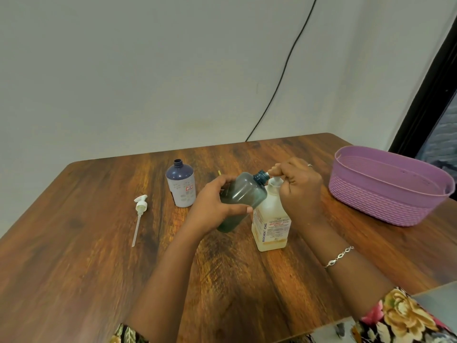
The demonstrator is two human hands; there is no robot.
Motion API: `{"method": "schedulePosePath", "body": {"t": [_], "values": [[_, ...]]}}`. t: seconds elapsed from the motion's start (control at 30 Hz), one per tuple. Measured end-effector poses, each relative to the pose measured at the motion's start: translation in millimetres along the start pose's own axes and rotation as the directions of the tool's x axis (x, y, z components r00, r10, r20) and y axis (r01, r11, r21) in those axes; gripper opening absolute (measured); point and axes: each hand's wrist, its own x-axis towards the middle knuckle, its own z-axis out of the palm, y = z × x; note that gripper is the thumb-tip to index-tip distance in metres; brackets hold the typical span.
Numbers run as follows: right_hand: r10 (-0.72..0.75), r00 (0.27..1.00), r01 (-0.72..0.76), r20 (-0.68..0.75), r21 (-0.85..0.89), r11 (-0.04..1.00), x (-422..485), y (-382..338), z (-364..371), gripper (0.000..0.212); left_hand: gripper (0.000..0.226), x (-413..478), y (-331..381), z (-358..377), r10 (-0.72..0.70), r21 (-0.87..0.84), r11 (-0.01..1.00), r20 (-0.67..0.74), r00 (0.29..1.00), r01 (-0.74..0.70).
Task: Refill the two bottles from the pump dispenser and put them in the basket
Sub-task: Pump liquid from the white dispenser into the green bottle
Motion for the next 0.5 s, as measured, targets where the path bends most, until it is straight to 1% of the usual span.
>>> {"method": "schedulePosePath", "body": {"t": [0.13,0.3,0.4,0.5], "values": [[0.011,1.000,-0.011,-0.001,0.041,0.999,4.5,-3.2,-5.5,0.032,0.055,-2.3,5.1,-2.3,0.009,0.004,1.000,-0.003,1.000,-0.009],[-0.023,1.000,0.024,0.019,-0.020,1.000,13.6,-7.1,-6.7,0.036,0.052,-2.5,6.3,-5.3,0.010,0.003,1.000,-0.011,1.000,-0.010],[-0.037,0.999,0.037,-0.001,-0.032,0.999,8.9,-5.6,-1.8,0.034,0.056,-0.9,5.0,-4.1,0.012,0.021,1.000,0.000,1.000,-0.012],[-0.030,0.999,0.031,0.022,-0.047,0.998,7.4,-2.5,1.8,0.032,0.062,-0.6,4.4,-1.4,0.008,0.033,0.999,0.013,1.000,-0.008]]}}
